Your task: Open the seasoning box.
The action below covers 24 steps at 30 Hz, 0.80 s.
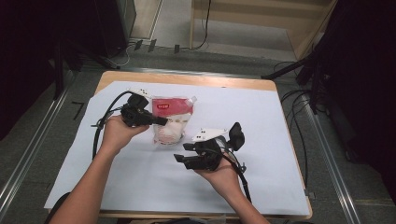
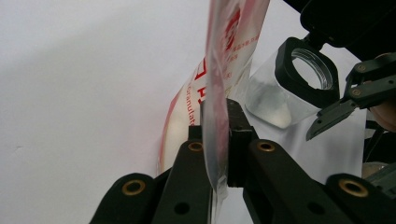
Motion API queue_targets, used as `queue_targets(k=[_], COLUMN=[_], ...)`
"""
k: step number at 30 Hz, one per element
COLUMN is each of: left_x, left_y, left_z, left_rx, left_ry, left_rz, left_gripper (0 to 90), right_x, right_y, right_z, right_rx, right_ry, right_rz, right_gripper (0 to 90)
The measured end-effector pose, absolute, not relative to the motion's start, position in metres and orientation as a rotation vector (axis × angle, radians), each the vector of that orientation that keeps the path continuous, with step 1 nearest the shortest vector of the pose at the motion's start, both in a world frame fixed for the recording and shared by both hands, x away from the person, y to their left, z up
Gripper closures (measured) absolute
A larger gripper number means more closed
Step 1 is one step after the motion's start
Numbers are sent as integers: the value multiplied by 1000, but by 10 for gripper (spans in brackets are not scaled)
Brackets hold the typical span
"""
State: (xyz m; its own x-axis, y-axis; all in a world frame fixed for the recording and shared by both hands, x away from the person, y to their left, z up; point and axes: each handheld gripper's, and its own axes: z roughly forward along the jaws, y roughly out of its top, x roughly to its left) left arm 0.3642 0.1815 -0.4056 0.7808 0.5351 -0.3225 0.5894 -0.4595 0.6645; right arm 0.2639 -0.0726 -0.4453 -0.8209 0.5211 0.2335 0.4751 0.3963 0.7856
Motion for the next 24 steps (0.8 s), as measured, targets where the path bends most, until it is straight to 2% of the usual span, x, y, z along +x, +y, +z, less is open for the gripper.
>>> queue_targets(k=[8,17,24], left_x=[356,337,321], left_y=[183,179,174], left_z=[-386,-351,-333], left_rx=[2130,2151,2153], left_ry=[846,766,728], left_rz=[-71,-61,-118], left_gripper=[900,900,900], right_x=[257,253,253], right_y=[-66,-61,-61], right_z=[-456,-462,-462], right_rx=[915,932,980], right_ry=[2602,2574,2522], right_rz=[1424,1422,1419], right_gripper=[501,544,576])
